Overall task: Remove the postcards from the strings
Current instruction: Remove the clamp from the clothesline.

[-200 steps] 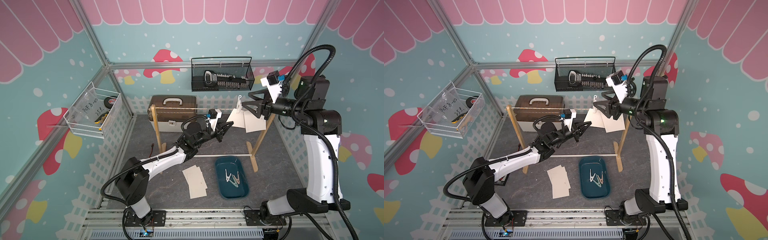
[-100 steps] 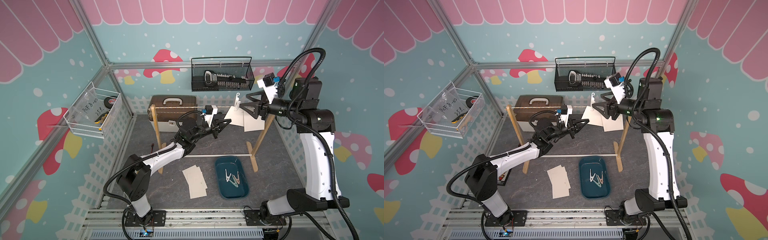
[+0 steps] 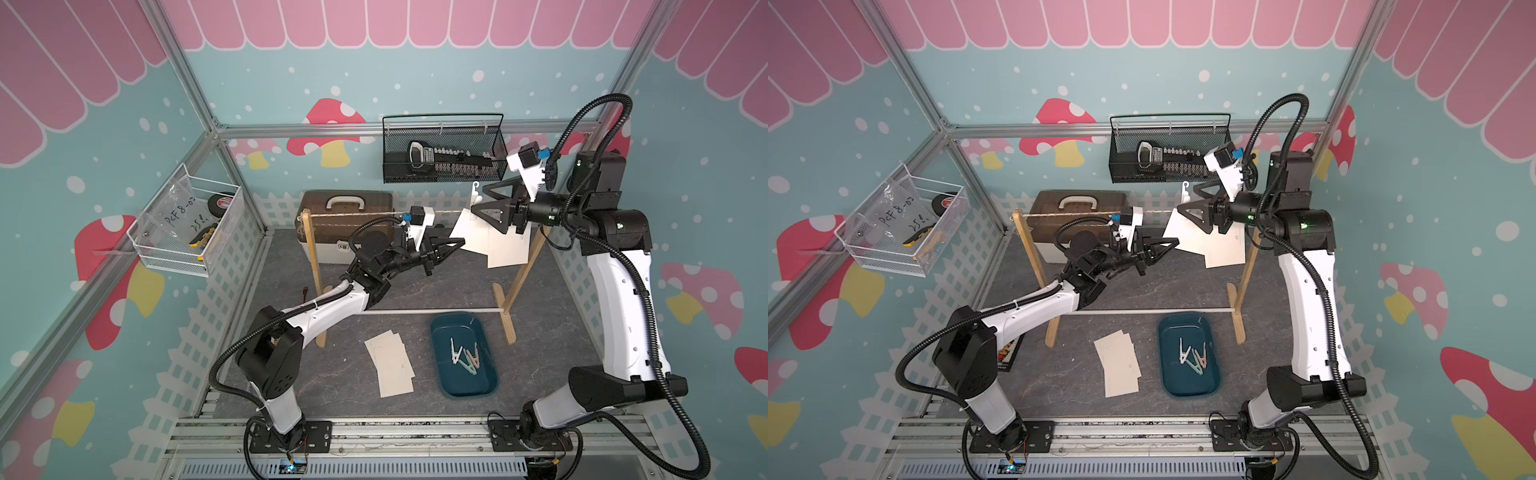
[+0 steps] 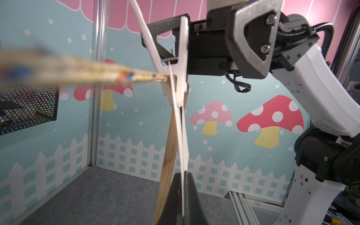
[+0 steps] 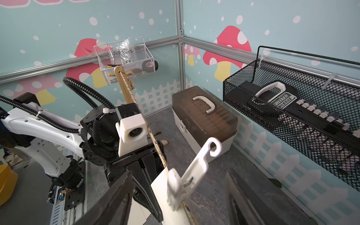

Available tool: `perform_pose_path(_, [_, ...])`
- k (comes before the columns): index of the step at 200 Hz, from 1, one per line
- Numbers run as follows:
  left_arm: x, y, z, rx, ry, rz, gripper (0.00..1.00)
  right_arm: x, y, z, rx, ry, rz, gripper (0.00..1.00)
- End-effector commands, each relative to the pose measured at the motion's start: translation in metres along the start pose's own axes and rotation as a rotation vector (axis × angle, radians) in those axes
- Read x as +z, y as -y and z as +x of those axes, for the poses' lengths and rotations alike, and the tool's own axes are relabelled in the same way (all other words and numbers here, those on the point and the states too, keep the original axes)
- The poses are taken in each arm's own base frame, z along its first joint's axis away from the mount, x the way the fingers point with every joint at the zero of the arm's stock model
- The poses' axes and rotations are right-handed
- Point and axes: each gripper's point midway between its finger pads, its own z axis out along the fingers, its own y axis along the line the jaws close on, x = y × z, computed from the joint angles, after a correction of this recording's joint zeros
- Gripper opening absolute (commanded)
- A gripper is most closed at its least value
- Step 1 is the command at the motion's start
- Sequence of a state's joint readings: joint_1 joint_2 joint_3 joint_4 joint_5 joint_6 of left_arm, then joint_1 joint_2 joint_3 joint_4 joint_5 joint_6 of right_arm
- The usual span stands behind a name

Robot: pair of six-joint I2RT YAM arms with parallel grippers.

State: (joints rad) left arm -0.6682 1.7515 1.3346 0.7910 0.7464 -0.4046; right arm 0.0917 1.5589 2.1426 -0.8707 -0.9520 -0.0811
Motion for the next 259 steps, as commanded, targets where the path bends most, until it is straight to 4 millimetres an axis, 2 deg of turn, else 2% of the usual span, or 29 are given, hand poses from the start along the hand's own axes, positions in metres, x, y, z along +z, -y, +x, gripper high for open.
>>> perform_pose_path(1, [0.002, 0.003, -0.008, 0.014, 0.011, 0.037, 0.0, 0.004, -0.005, -0.008, 0.001, 0.02, -0.052, 0.73])
perform_pose_path(66, [0.005, 0.004, -0.008, 0.008, 0.002, 0.057, 0.0, 0.015, -0.007, -0.008, 0.003, 0.015, -0.07, 0.74])
perform_pose_path(106, [0.005, 0.004, -0.008, 0.007, 0.004, 0.06, 0.0, 0.015, -0.016, -0.013, -0.012, 0.028, -0.107, 0.74])
perform_pose_path(163, [0.004, 0.003, -0.007, 0.003, -0.003, 0.055, 0.0, 0.006, -0.032, -0.015, -0.074, 0.042, -0.136, 0.67])
perform_pose_path(259, [0.0, 0.0, -0.008, -0.009, -0.009, 0.045, 0.0, 0.0, -0.042, -0.006, -0.106, 0.03, -0.156, 0.56])
